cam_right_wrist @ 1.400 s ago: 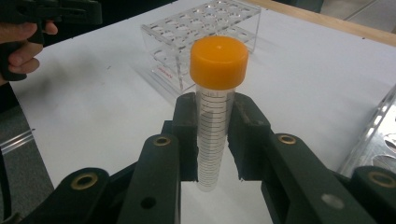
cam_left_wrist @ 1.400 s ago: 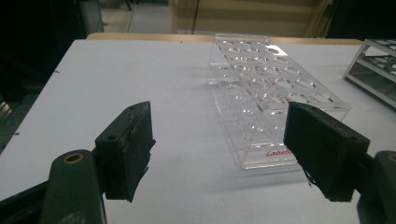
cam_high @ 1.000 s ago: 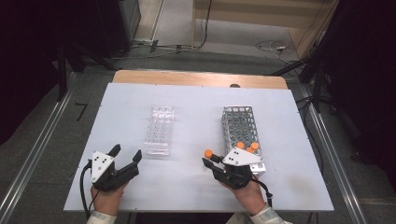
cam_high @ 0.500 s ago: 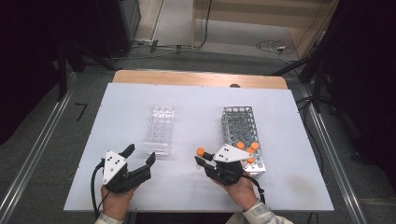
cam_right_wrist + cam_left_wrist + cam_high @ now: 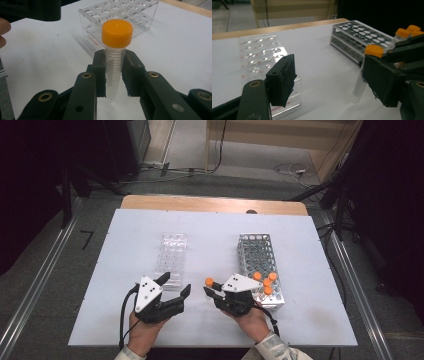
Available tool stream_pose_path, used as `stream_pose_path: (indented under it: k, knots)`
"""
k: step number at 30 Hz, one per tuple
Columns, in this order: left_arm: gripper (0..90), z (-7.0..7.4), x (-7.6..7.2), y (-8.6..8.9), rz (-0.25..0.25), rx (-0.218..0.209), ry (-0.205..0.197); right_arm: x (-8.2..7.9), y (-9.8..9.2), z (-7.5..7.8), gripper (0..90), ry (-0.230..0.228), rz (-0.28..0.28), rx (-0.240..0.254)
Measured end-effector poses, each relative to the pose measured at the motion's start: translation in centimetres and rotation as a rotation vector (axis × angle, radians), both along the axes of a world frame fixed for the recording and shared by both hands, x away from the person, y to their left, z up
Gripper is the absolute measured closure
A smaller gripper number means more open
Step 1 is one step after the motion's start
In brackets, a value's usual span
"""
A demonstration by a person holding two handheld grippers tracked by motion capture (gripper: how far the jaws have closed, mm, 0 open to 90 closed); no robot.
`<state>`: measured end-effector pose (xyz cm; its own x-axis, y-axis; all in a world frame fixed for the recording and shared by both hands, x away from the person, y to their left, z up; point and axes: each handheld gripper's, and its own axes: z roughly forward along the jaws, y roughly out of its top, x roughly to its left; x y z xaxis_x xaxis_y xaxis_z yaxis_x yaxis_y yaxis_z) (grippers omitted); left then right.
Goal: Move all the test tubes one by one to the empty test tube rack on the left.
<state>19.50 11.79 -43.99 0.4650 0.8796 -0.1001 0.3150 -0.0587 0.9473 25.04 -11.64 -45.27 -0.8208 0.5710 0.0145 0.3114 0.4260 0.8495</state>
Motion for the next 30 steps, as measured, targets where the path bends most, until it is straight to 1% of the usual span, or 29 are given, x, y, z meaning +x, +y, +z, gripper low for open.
stream_pose_path:
  k: [1, 2, 3, 4, 6, 7, 8, 10, 13, 16, 18, 21, 23, 30]
  knots:
    - [28.2, 0.3, 0.2, -0.7, -0.032, 0.001, 0.005, 0.0, 0.1, 0.0, 71.6, 0.001, 0.000, -0.002]
    - [29.0, 0.3, 0.2, -0.7, -0.032, 0.001, 0.005, 0.0, 0.2, -0.1, 71.6, 0.001, 0.005, -0.003]
    - [29.3, 0.4, 0.3, -1.1, -0.050, 0.001, 0.009, 0.0, 0.3, -0.1, 71.6, -0.003, 0.006, -0.005]
    - [29.3, 0.5, 0.6, -1.7, -0.077, 0.007, 0.021, -0.1, 0.4, -0.1, 71.6, -0.004, 0.008, -0.005]
    - [31.4, 0.6, 0.7, -2.0, -0.086, 0.009, 0.023, -0.1, 0.6, -0.1, 71.6, -0.003, 0.013, -0.006]
    - [31.8, 0.7, 0.8, -2.4, -0.102, 0.012, 0.024, -0.1, 0.6, -0.1, 71.6, -0.005, 0.018, -0.007]
    - [32.6, 0.7, 0.9, -2.5, -0.107, 0.011, 0.023, -0.1, 0.7, -0.1, 71.6, -0.007, 0.022, -0.007]
    - [36.2, 0.8, 1.0, -2.8, -0.119, 0.014, 0.019, -0.1, 0.9, -0.1, 71.6, -0.007, 0.027, -0.006]
    - [41.0, 0.9, 1.3, -3.3, -0.129, 0.018, 0.020, -0.2, 1.2, 0.1, 71.6, -0.007, 0.035, 0.001]
    - [45.0, 0.7, 1.6, -3.7, -0.138, 0.030, 0.025, -0.4, 1.3, 0.3, 71.6, -0.008, 0.043, 0.010]
    - [49.7, 0.6, 1.7, -3.9, -0.150, 0.037, 0.026, -0.4, 1.4, 0.4, 71.6, -0.009, 0.046, 0.014]
    - [57.8, 0.5, 1.7, -4.0, -0.151, 0.045, 0.024, -0.5, 1.5, 0.4, 71.6, -0.009, 0.050, 0.016]
    - [61.4, 0.5, 1.7, -4.1, -0.154, 0.051, 0.020, -0.5, 1.4, 0.4, 71.6, -0.010, 0.049, 0.016]
    - [68.7, 0.5, 1.6, -4.3, -0.159, 0.058, 0.016, -0.4, 1.3, 0.5, 71.6, -0.007, 0.046, 0.018]
